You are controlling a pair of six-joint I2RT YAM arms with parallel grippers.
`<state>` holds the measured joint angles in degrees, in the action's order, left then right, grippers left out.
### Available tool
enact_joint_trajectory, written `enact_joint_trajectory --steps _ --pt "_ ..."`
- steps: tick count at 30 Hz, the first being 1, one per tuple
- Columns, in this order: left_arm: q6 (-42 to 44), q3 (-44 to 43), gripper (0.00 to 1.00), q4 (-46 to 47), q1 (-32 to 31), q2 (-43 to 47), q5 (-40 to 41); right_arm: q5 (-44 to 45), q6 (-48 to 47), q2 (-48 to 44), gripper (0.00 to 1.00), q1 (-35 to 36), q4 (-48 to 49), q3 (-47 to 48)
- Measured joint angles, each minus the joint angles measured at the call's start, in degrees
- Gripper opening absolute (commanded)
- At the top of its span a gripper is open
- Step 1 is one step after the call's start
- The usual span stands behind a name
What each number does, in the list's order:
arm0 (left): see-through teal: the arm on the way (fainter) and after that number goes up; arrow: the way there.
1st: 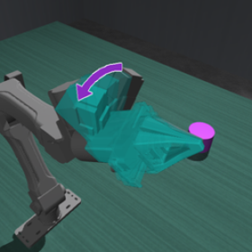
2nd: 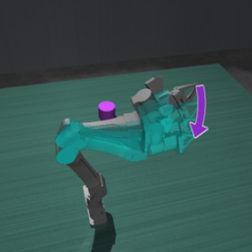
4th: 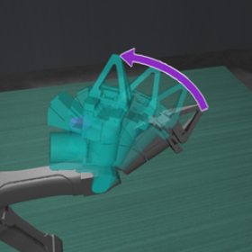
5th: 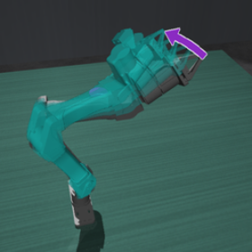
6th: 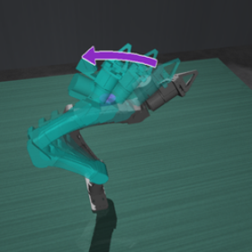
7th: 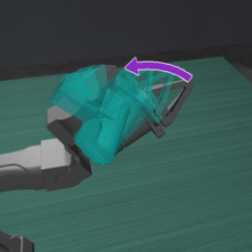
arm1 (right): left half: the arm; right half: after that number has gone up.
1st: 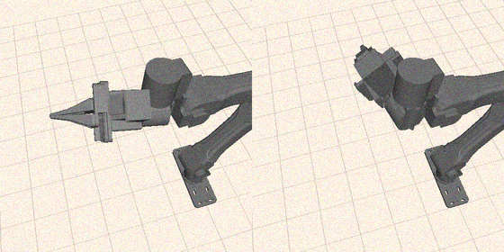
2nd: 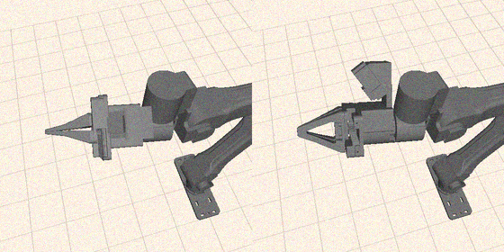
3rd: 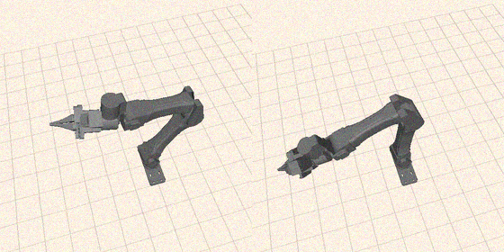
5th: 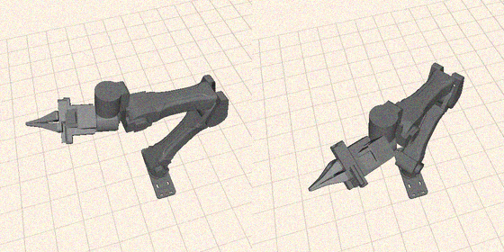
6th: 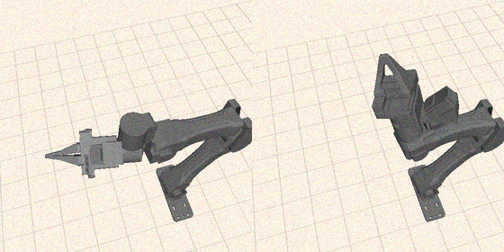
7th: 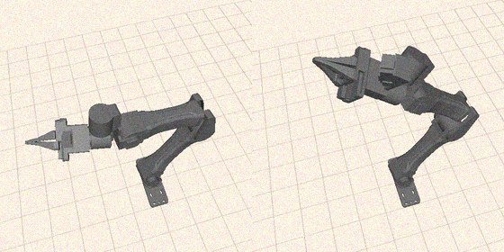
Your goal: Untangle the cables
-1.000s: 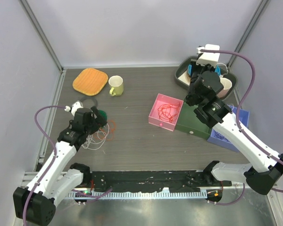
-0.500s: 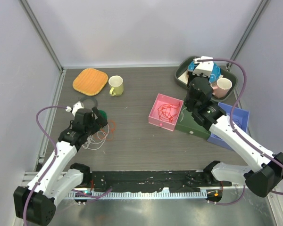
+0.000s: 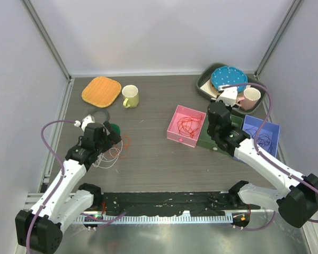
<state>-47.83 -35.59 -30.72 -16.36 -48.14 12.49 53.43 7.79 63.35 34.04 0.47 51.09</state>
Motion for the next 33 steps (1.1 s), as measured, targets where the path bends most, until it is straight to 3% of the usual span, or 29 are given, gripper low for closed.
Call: enact_joint_trajectory --steps 7,12,22,24,28,30,33 --pt "-0.42 0.66 1.00 0.44 0.00 0.44 -2.27 -4.76 10.14 1.27 0.01 -5.35 -4.24 -7.28" --pt "-1.40 1.01 1.00 0.37 0.00 0.42 -2.97 -10.97 14.93 6.19 0.11 -10.25 -5.22 -8.68" --pt "-2.45 1.05 1.00 -0.70 0.00 1.40 -3.02 -17.70 21.07 8.41 0.62 -11.69 -10.58 -10.05" --pt "-2.62 1.05 1.00 -1.33 0.00 1.38 -2.45 -19.17 21.11 7.43 0.67 -11.69 -11.87 -10.08" --pt "-3.17 1.01 1.00 -3.52 0.00 1.31 0.46 -22.69 20.41 2.21 0.90 -11.69 -12.83 -10.32" --pt "-3.63 1.01 1.00 -4.48 0.00 1.07 2.73 -25.55 19.76 -2.03 0.96 -11.69 -11.76 -11.41" --pt "-4.57 0.98 1.00 -5.44 0.00 -1.05 6.64 -33.57 18.86 -7.98 0.96 -11.82 -7.26 -14.47"
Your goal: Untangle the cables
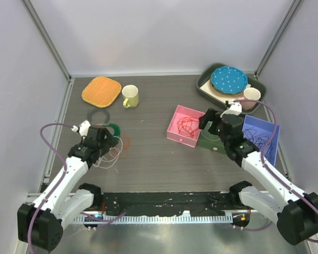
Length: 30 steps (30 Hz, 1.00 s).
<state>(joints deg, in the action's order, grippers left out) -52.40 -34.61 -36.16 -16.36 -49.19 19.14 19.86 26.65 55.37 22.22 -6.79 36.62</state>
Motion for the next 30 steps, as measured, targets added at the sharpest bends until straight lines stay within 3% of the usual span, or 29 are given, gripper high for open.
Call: enact_joint_trajectory --steps 3,8,11,12,14,15,17,18,21,26,30 --pt "-0.13 -0.09 1.00 -0.13 0.02 -3.78 1.53 -11.56 0.00 -1.55 0.96 -0.04 6.93 -3.50" --pt "0.35 -0.02 0.96 1.81 1.46 -9.57 0.90 -26.18 -0.57 3.34 0.96 0.26 12.37 -4.22" --pt "1.44 0.42 0.74 5.07 2.80 -11.76 -0.17 -30.32 -0.98 5.97 0.96 1.44 13.77 -4.22" --pt "1.99 0.46 0.58 6.16 3.06 -12.66 -0.46 -31.21 -1.09 6.69 0.96 2.19 14.14 -4.22" --pt "2.60 0.48 0.44 8.09 3.37 -14.91 -1.29 -32.68 -1.33 7.76 0.96 3.82 14.91 -4.22" --pt "3.23 0.48 0.30 9.09 3.41 -16.44 -1.84 -33.16 -1.51 8.24 0.96 4.76 15.23 -4.15" --pt "3.87 0.46 0.16 10.62 3.43 -19.47 -3.30 -33.66 -1.77 9.11 0.96 6.34 15.54 -3.87" --pt "4.42 0.44 0.00 11.28 3.43 -21.22 -4.44 -33.83 -1.99 9.60 0.96 7.10 15.50 -3.48" --pt "5.35 -0.04 0.00 13.27 3.54 -25.68 -8.90 -34.12 -2.67 11.04 0.96 9.44 15.26 -1.29" --pt "5.75 0.28 0.00 20.59 2.32 -25.83 -17.94 -31.23 -4.09 13.44 0.95 17.31 15.78 2.75" --pt "4.90 2.67 0.00 26.32 -4.11 -22.71 -23.23 -28.24 -3.74 19.78 0.93 24.26 17.46 5.73"
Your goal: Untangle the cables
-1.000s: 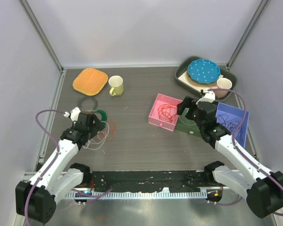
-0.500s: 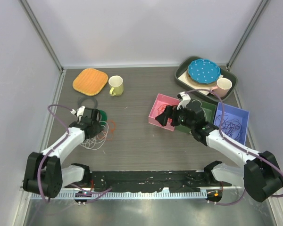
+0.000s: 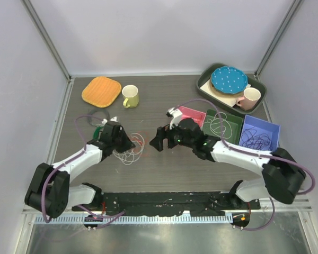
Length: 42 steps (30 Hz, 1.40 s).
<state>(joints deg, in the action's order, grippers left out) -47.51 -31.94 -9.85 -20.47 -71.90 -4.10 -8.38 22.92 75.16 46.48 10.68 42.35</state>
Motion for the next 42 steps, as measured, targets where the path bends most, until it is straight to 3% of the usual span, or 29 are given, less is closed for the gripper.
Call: enact_joint_trajectory --steps 4,6,10,12,13,18,19,24,29,35,42 --pt "-1.44 0.74 0.00 3.63 -6.47 3.39 -2.19 5.79 1.16 7.61 0.86 5.51 0.42 2.71" --pt "-2.10 1.05 0.00 5.03 -8.00 4.59 -2.43 9.44 1.95 10.91 0.75 7.48 0.17 4.26" --pt "-3.30 1.66 0.00 6.86 -8.79 5.05 -2.49 15.63 4.02 15.69 0.70 10.01 -0.70 6.88" --pt "-3.48 2.10 0.00 7.54 -8.79 5.05 -2.54 17.97 4.63 16.96 0.58 10.82 -1.57 7.82" --pt "-3.58 2.40 0.00 7.93 -8.79 5.05 -2.60 19.02 4.92 17.53 0.42 11.15 -1.75 8.20" --pt "-4.15 3.28 0.00 9.09 -8.79 5.05 -3.08 22.47 7.17 18.86 0.14 12.31 -1.86 8.87" --pt "-4.20 3.28 0.00 9.22 -8.79 5.05 -3.19 22.67 7.23 18.91 0.01 12.37 -1.84 8.87" --pt "-4.07 3.72 0.00 9.16 -8.79 6.16 -2.71 23.23 8.63 18.97 0.01 12.61 -1.14 8.87" --pt "-2.80 3.56 0.00 3.58 -8.90 10.91 4.24 26.14 8.87 16.83 0.01 12.66 -0.26 6.99" --pt "-2.91 3.54 0.00 -5.44 -7.56 16.96 15.61 34.51 6.95 2.78 0.01 12.66 -5.51 3.82" --pt "-4.46 3.56 0.02 -13.42 2.36 22.36 23.71 52.61 4.52 -13.57 0.01 11.74 -18.12 5.51"
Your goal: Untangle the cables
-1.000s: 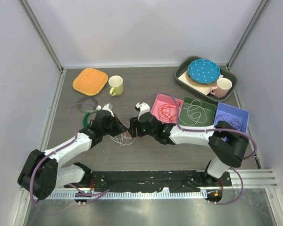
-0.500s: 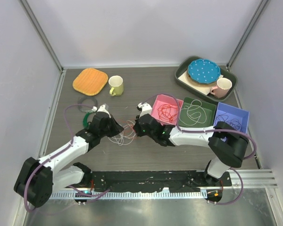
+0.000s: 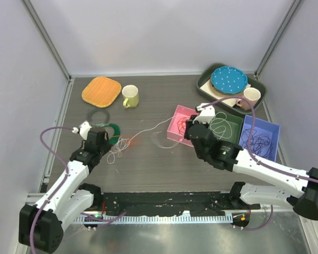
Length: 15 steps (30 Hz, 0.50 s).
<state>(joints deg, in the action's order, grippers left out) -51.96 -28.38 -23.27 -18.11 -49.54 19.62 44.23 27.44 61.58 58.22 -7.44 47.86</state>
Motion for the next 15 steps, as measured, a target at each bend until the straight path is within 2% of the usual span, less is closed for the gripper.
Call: enact_joint_trajectory --steps 6,11,15 --pt "-1.31 0.13 0.01 -1.62 6.56 -3.15 0.13 10.54 -1.11 -4.15 0.01 -4.09 -9.97 3.43" --pt "-2.03 0.00 0.01 -2.40 7.43 -9.33 -1.25 13.75 -3.72 -8.13 0.01 -6.38 -14.01 6.82" --pt "-3.06 -0.90 0.01 -1.57 7.34 -10.05 -4.42 14.10 -6.12 -10.03 0.01 -6.49 -16.41 9.86"
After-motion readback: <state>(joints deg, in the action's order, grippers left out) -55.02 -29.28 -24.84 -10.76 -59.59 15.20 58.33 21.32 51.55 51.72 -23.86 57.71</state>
